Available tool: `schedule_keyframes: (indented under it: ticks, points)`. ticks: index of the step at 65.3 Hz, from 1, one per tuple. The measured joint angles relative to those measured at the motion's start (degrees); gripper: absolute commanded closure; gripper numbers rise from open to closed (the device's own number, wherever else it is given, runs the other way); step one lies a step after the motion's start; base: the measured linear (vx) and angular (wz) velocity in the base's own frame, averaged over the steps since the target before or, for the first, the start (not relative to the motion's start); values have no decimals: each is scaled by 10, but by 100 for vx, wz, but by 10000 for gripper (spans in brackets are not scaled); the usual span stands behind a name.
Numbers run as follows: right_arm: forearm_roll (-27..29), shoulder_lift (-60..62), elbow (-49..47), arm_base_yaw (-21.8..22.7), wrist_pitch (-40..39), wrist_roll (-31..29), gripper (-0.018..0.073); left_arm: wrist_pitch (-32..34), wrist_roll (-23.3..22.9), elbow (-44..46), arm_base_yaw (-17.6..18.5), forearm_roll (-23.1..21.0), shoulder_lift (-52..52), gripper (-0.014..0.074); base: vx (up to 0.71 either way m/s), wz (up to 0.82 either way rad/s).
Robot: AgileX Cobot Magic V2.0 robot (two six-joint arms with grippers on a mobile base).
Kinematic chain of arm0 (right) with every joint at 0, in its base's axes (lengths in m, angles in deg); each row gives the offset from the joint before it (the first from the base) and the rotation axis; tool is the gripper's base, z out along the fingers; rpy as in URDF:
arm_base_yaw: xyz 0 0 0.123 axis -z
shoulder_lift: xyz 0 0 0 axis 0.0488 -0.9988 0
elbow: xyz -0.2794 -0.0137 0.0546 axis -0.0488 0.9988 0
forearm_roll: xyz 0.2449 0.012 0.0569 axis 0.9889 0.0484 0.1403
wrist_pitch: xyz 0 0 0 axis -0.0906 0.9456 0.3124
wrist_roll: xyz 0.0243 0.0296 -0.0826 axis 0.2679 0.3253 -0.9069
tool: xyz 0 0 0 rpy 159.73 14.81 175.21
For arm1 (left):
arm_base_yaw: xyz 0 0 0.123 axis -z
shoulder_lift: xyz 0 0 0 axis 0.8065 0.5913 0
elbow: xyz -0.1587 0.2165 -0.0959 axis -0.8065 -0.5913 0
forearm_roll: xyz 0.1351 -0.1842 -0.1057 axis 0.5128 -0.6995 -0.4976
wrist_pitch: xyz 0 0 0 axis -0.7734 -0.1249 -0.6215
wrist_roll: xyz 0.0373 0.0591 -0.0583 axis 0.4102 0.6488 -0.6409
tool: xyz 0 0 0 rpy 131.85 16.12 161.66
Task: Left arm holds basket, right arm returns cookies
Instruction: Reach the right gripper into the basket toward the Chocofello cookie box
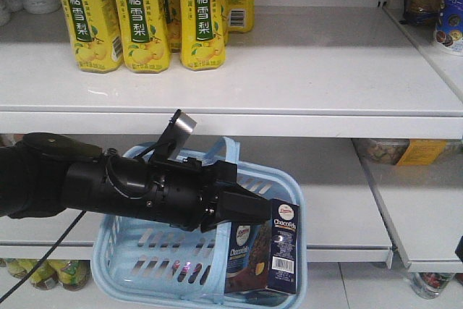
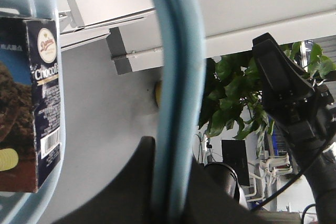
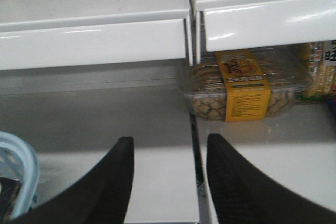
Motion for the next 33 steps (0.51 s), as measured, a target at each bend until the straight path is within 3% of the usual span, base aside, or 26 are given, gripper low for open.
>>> schedule_keyframes:
  ticks: [15,33]
  points:
    - [84,-22,-19,-59,42,0,126,0,0,0,0,0,0,603,0,0]
    - [192,-163,-98,-174,111,-7,126,0,0,0,0,0,0,603,0,0]
